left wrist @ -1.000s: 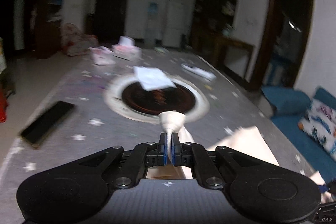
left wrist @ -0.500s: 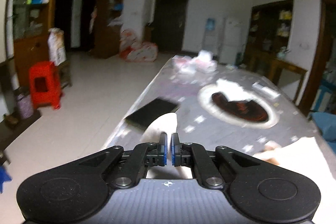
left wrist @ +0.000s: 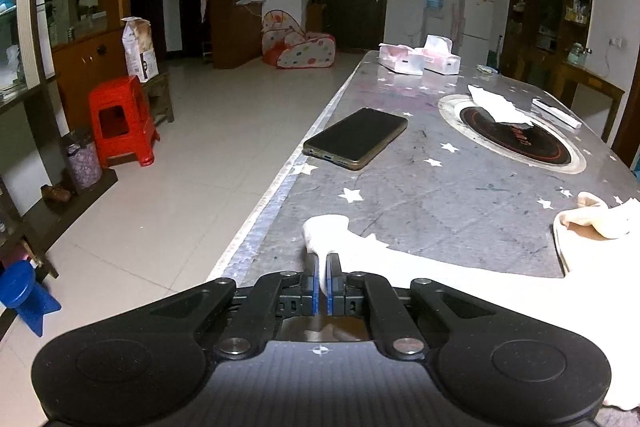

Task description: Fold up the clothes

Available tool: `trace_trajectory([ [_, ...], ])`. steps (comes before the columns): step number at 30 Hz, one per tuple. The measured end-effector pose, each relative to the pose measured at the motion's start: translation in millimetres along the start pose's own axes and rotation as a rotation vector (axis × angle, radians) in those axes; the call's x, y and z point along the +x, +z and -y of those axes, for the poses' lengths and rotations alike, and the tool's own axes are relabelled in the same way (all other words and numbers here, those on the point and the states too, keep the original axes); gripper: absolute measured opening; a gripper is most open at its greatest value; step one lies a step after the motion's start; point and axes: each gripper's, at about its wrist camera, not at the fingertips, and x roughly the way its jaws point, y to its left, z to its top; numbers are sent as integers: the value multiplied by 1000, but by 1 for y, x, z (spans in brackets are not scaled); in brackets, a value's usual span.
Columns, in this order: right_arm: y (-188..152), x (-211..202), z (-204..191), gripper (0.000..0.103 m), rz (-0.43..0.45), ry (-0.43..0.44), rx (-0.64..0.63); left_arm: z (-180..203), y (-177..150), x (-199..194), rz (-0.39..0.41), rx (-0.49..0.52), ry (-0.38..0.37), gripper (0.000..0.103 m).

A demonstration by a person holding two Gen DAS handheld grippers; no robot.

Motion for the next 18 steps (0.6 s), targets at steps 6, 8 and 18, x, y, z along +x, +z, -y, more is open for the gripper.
trace_trajectory([
  [6,-5,15,-36,62,-66,130,-108,-13,-10,-5,-30,-10,43,4],
  [8,-7,17,-45,62,-84,156,-138,-17,-13,-5,-46,-5,60,4],
  [18,9,5,-28,63,-40,169,-109,-7,8,-17,-26,26,71,14],
])
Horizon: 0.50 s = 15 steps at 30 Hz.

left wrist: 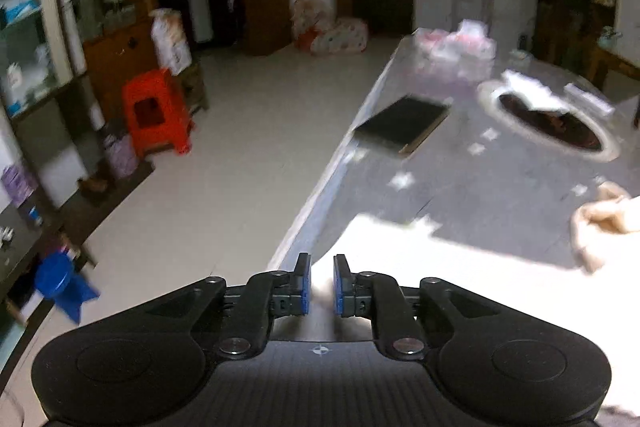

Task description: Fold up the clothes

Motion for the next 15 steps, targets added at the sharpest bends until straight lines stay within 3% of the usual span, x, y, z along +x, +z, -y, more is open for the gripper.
trace_trajectory([
  [6,12,-1,30,63,29,-64,53,68,20,-10,69,132,-256,32],
  [9,19,-2,45,63,37,-94,73,110,29,-5,73,209,-366,34],
  [15,30,-3,70,63,59,-142,110,170,53,21,47,265,-475,33],
])
